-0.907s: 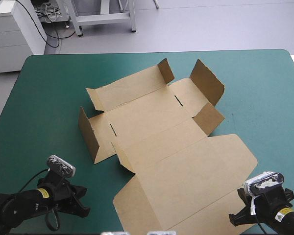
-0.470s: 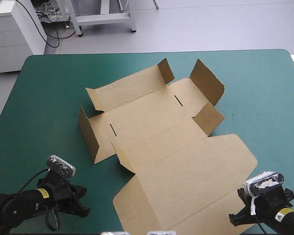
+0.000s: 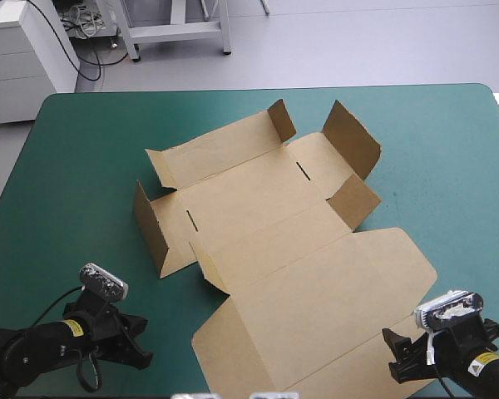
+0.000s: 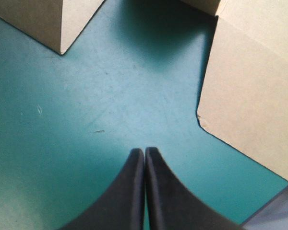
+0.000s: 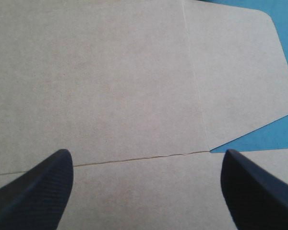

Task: Fold the box

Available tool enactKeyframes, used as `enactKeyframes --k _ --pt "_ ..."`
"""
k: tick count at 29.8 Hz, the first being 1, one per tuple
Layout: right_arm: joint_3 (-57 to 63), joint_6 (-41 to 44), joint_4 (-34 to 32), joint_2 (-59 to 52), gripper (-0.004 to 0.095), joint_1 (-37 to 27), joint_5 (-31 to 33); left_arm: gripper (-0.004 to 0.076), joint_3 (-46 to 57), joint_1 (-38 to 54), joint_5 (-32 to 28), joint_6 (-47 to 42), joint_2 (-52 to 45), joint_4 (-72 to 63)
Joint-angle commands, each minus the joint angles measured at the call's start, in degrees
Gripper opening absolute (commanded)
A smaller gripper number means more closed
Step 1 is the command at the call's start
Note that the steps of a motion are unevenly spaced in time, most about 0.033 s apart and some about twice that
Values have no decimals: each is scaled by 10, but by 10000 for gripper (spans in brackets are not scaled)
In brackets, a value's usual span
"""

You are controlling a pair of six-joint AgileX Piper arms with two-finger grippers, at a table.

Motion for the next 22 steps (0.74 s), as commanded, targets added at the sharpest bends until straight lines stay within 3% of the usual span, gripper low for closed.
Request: enactKeyframes --k 1,12,22 --pt "-42 17 10 13 806 -5 -13 -8 -17 -1 -18 -1 0 -20" --pt "-230 71 -6 139 806 -5 88 -8 -17 -1 -22 -1 0 -20" --pt "-364 66 -20 312 804 -5 78 -8 -17 -1 -22 -1 0 -20"
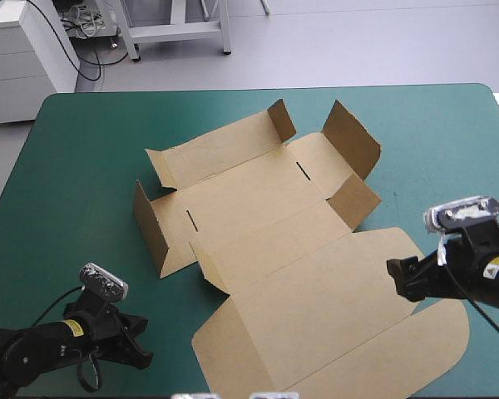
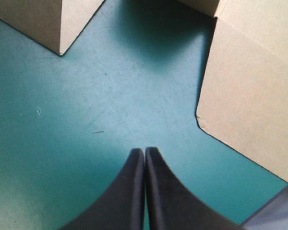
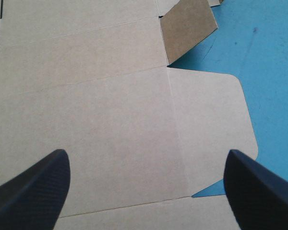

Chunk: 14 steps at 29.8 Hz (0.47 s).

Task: Fold the box

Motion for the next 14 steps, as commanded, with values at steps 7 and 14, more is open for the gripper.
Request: enactKeyframes --k 7,14 --pt "-120 -18 -1 185 804 -5 -26 -8 -17 -1 -22 2 0 -18" --pt "-215 -36 -1 333 804 -5 -27 -8 -17 -1 -22 3 0 -16"
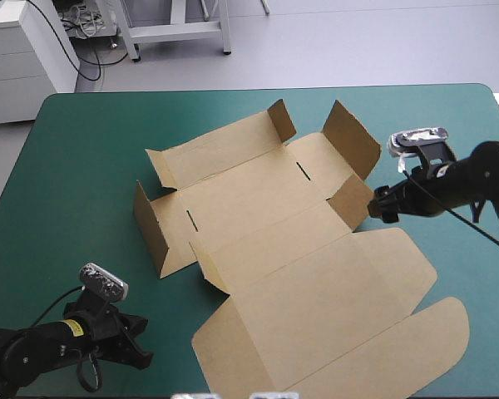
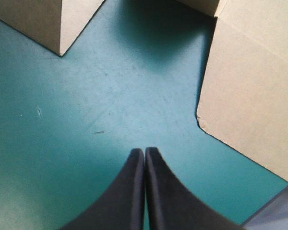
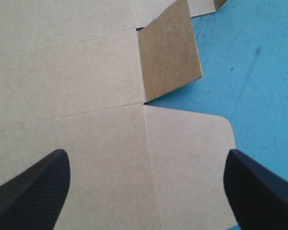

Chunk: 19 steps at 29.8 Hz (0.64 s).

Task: Fold the box

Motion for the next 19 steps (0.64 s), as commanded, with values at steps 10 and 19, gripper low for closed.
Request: enactKeyframes --k 10,19 --pt "-186 -7 9 195 803 -5 -10 -8 -17 -1 -22 1 0 -16" --pt "-209 -7 8 274 785 -5 -10 -8 -17 -1 -22 1 0 -16"
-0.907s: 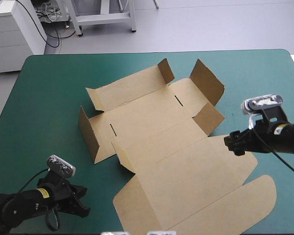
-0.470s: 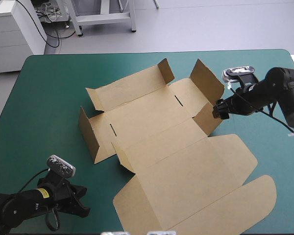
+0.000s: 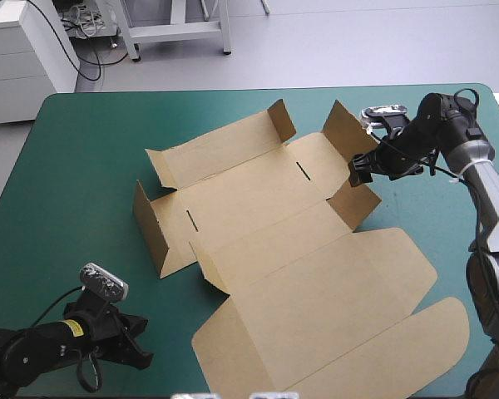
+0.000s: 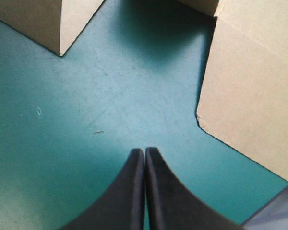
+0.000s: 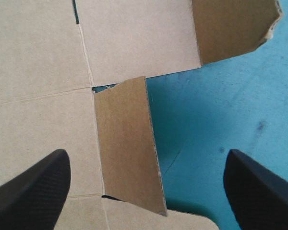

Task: Fold the box

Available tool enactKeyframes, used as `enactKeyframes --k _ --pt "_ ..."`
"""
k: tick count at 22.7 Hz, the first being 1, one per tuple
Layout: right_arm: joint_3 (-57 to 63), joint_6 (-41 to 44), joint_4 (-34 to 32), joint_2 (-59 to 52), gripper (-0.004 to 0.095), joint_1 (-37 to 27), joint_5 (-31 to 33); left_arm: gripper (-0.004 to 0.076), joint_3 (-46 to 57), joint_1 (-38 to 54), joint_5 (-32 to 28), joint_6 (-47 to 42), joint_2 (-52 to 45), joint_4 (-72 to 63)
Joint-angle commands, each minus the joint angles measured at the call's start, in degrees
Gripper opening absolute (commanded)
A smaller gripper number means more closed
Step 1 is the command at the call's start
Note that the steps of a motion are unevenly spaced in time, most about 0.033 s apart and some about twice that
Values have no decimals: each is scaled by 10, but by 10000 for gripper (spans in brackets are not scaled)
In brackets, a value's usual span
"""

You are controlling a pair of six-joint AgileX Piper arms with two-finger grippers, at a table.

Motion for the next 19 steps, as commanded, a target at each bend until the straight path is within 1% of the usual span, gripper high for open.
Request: enactKeyframes --k 1,7,9,12,15,19 --pt "-19 -1 9 -7 781 -5 -9 -8 -17 -1 -22 0 0 -16" --pt "-19 -1 14 24 763 -4 -9 -8 -17 -1 -22 0 0 -16" --pt "-19 -5 36 33 763 -4 -9 -8 -17 -1 -23 0 0 -16" --pt "-19 -28 89 50 730 -1 -8 -8 -17 -1 -24 0 0 -16" --pt "-19 -29 87 57 706 3 -8 -8 -17 -1 -24 0 0 -16" --pt "-19 -29 83 64 600 12 -8 -8 -17 -1 -27 0 0 -16"
